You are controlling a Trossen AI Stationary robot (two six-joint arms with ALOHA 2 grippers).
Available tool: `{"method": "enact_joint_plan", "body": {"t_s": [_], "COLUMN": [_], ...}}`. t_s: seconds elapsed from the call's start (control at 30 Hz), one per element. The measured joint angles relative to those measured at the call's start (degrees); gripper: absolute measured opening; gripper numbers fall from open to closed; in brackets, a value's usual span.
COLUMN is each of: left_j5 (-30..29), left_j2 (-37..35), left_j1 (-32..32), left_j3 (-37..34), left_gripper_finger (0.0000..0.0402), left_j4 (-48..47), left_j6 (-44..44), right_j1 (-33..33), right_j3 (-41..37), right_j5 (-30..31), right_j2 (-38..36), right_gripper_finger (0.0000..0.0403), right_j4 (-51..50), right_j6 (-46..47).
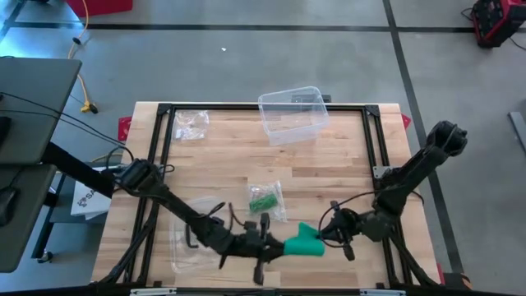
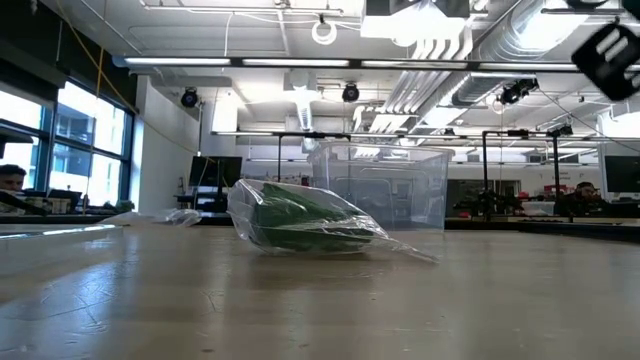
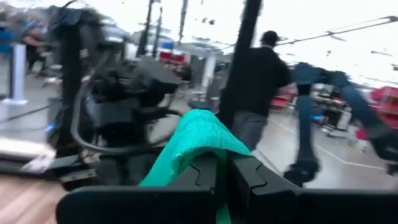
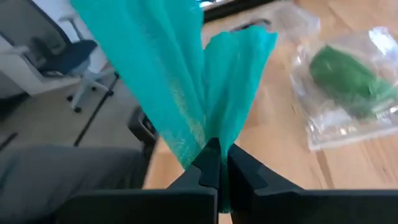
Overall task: Roll bandage
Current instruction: Roll the blue bandage
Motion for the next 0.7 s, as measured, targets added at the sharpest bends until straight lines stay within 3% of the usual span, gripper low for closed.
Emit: {"method": "enact_joint_plan", "body": {"t_s": [0.23, 0.37, 0.5, 0.6, 0.7], "left_j5": [0.99, 4.93, 4.16, 3.64, 1.53], "left_j2": [5.6, 7.44, 7.53, 7.53, 7.53], "left_j1": [4.58, 5.52, 5.51, 5.04, 4.44], "left_j3": [0.0, 0.0, 0.04, 0.07, 0.07], "left_gripper_finger": [0.0001, 0.0001, 0.0001, 0.0001, 0.0001], "left_j4": [5.93, 9.88, 9.9, 9.98, 9.83], "left_j6": [-6.89, -8.53, -11.71, -11.79, -11.99], "right_j1": [-0.44, -0.84, -2.98, -4.67, -5.83], "right_j3": [-2.41, -2.41, -2.41, -2.41, -2.41], "right_j5": [-0.59, -3.04, -8.9, -9.12, -5.9], "right_j2": [2.39, 0.9, -3.39, -8.72, -14.01], "right_gripper_finger": [0.0017, 0.0078, 0.0153, 0.0192, 0.0204], "right_j4": [2.39, 2.5, -0.69, -8.31, -17.27], "right_j6": [0.05, 0.05, -1.56, -0.33, 2.76]}}
